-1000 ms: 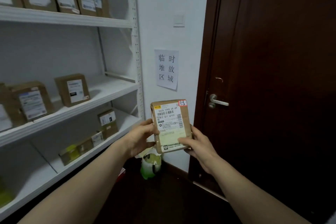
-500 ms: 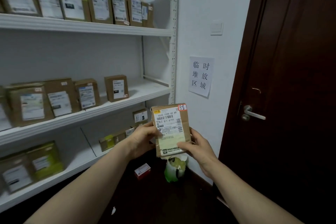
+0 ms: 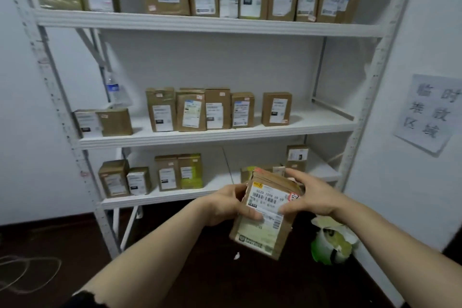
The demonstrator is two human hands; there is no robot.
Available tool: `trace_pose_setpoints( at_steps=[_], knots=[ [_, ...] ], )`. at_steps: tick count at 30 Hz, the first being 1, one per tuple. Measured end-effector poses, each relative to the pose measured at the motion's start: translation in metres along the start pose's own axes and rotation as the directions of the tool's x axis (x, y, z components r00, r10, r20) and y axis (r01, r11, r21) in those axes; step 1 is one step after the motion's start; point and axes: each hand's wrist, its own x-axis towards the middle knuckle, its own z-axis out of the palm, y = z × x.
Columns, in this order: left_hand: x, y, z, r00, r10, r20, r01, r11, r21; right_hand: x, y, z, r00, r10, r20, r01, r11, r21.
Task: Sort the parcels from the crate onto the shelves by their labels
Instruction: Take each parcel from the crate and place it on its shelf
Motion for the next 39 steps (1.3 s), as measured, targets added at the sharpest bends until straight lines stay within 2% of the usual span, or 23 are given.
trace_pose_setpoints(
  at_steps=[2,4,7,11,14,16,23,30,32,35,39],
  knots=[
    [-0.013,-0.012,-0.018,1.0,0.003,-0.031,-0.004,1.0,-0.009,0.019,-0.02,0.016,0.992,-0.046,0.114,0.06,0.991,-0.12],
    [-0.027,-0.02,-0.039,0.999,0.017,-0.05,-0.018,1.0,-0.017,0.04,-0.038,0.031,0.984,-0.073,0.162,0.103,0.978,-0.183],
    [-0.043,-0.029,-0.082,0.994,0.04,-0.1,-0.042,0.999,-0.023,0.075,-0.072,0.053,0.975,-0.095,0.2,0.138,0.966,-0.217],
    [-0.053,-0.04,-0.16,0.969,0.074,-0.234,-0.067,0.997,0.039,0.132,-0.128,0.081,0.968,-0.173,0.182,0.221,0.93,-0.295],
    [-0.071,-0.04,-0.225,0.902,0.07,-0.426,-0.046,0.997,0.068,0.181,-0.178,0.102,0.955,-0.238,0.175,0.283,0.907,-0.31],
    [-0.082,-0.04,-0.268,0.86,0.073,-0.505,-0.047,0.997,0.065,0.213,-0.209,0.115,0.941,-0.285,0.181,0.33,0.892,-0.31],
    [-0.108,-0.035,-0.388,0.757,0.04,-0.652,0.004,0.998,0.066,0.313,-0.293,0.159,0.896,-0.409,0.174,0.443,0.782,-0.439],
    [-0.068,-0.001,-0.459,0.624,0.159,-0.765,-0.033,0.984,0.177,0.393,-0.322,0.179,0.845,-0.497,0.197,0.495,0.587,-0.64],
    [-0.048,0.013,-0.475,0.593,0.192,-0.782,-0.067,0.98,0.189,0.414,-0.319,0.175,0.84,-0.501,0.209,0.507,0.584,-0.634],
    [-0.01,0.029,-0.503,0.555,0.191,-0.81,-0.084,0.981,0.174,0.446,-0.31,0.159,0.847,-0.489,0.208,0.513,0.648,-0.563],
    [0.047,0.038,-0.53,0.585,0.135,-0.8,0.012,0.984,0.175,0.477,-0.29,0.13,0.879,-0.404,0.255,0.477,0.724,-0.497]
  ],
)
